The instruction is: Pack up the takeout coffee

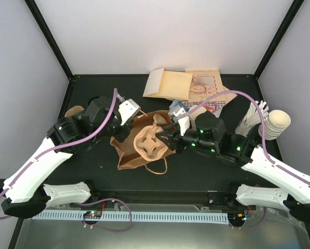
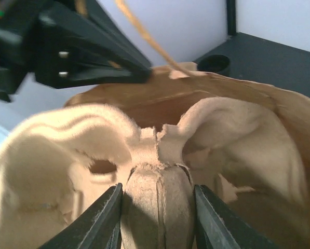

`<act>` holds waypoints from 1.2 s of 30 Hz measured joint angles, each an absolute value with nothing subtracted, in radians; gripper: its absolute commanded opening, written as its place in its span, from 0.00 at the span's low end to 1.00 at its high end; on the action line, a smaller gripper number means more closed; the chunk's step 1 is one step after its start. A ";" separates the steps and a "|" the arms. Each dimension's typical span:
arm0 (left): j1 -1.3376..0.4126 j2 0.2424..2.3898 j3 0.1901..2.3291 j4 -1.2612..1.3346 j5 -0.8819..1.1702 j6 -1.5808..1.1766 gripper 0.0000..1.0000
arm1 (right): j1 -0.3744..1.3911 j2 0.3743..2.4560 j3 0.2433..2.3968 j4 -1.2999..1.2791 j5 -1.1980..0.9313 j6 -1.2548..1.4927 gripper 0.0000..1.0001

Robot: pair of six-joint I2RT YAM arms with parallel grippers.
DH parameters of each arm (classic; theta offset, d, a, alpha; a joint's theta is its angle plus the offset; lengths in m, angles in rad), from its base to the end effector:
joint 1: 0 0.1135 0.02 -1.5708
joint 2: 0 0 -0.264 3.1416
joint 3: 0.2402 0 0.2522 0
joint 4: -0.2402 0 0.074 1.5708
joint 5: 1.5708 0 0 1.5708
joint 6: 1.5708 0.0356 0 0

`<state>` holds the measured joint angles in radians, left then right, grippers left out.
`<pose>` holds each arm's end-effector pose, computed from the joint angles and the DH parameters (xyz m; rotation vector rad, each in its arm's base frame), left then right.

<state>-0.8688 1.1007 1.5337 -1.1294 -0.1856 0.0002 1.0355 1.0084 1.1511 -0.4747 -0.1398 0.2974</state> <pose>0.1220 -0.1341 0.4362 0.8635 2.0944 -0.2540 0.1061 0.1887 0.3955 -0.8292 1.8621 1.0094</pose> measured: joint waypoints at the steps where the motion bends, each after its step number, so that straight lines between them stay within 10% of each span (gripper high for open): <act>1: -0.869 1.101 1.534 -1.129 -0.182 0.000 0.02 | 1.036 1.017 1.151 -0.479 -0.116 0.305 0.39; 36: -0.873 1.161 1.536 -1.057 -0.054 -0.156 0.01 | 1.165 1.142 0.922 -0.250 0.350 0.293 0.48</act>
